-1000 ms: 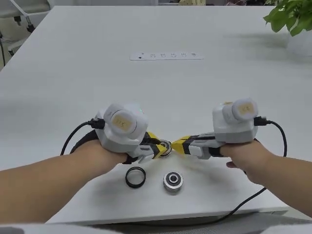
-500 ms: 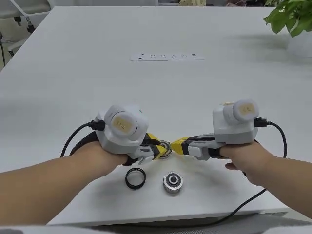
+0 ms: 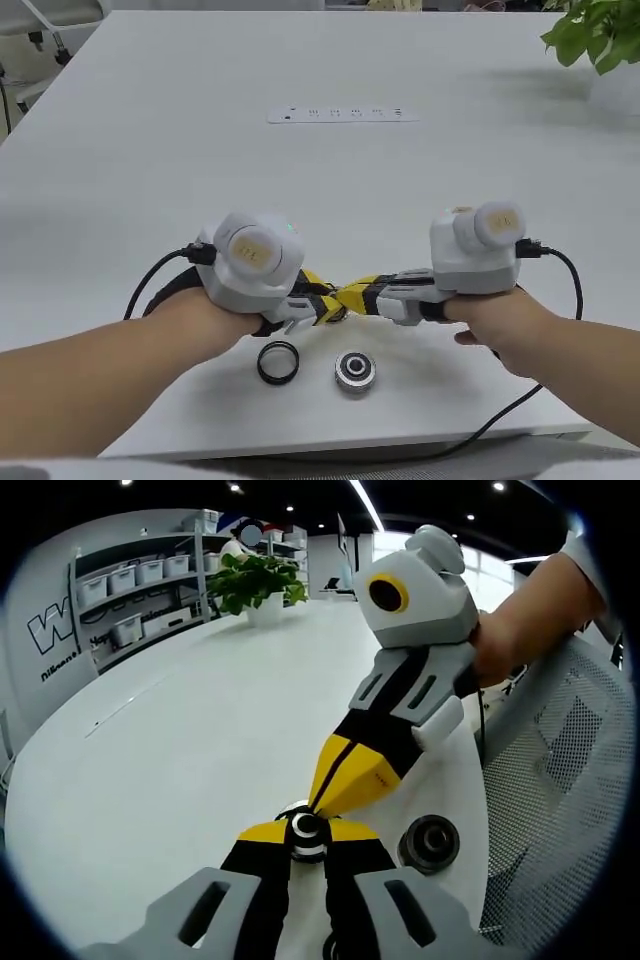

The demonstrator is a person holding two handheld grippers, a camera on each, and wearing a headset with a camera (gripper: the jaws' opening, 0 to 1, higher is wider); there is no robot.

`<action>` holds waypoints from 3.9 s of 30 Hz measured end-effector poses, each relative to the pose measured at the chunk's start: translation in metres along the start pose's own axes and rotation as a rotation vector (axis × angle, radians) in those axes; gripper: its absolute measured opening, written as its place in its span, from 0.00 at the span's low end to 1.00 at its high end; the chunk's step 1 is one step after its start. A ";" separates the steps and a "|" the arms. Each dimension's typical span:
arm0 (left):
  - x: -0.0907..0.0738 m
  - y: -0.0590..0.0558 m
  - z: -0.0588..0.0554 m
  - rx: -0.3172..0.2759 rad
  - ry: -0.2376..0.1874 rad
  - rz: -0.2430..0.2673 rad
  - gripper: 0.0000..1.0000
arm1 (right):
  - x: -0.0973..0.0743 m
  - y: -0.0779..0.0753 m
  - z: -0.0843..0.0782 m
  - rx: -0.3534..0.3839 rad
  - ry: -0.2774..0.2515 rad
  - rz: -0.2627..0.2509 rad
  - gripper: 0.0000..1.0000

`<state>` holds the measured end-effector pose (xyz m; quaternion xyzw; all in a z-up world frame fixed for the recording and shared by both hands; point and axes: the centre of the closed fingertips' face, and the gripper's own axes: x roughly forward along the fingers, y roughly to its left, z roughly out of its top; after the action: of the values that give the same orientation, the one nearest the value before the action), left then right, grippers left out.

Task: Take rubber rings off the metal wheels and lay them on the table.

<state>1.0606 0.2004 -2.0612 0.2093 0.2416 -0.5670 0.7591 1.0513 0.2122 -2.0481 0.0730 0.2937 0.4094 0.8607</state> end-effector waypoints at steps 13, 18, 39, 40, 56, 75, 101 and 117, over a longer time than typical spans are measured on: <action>0.000 0.001 0.001 -0.008 -0.007 -0.017 0.07 | -0.004 -0.010 -0.005 -0.022 0.010 -0.029 0.00; -0.001 -0.001 0.000 0.020 0.003 -0.021 0.10 | -0.004 -0.006 -0.002 -0.016 0.000 -0.014 0.00; -0.044 -0.013 0.010 0.012 -0.066 -0.077 0.30 | -0.011 0.008 0.007 0.011 -0.040 0.031 0.00; -0.045 -0.013 0.010 0.012 -0.066 -0.078 0.31 | -0.011 0.007 0.008 0.013 -0.042 0.034 0.00; -0.090 -0.013 0.021 -0.007 -0.143 -0.057 0.36 | -0.013 0.012 0.014 0.021 -0.061 0.062 0.00; -0.141 -0.014 0.007 -0.029 -0.169 -0.005 0.55 | -0.006 0.025 0.016 0.031 -0.051 0.109 0.00; -0.159 -0.020 -0.008 -0.058 -0.162 0.006 0.65 | 0.010 0.066 0.001 0.000 0.053 0.219 0.00; -0.162 -0.022 -0.013 -0.078 -0.164 0.009 0.66 | 0.023 0.074 -0.020 0.008 0.141 0.266 0.00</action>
<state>0.9991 0.3254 -1.9743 0.1337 0.1996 -0.5690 0.7864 1.0018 0.2753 -2.0476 0.0857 0.3430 0.5226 0.7758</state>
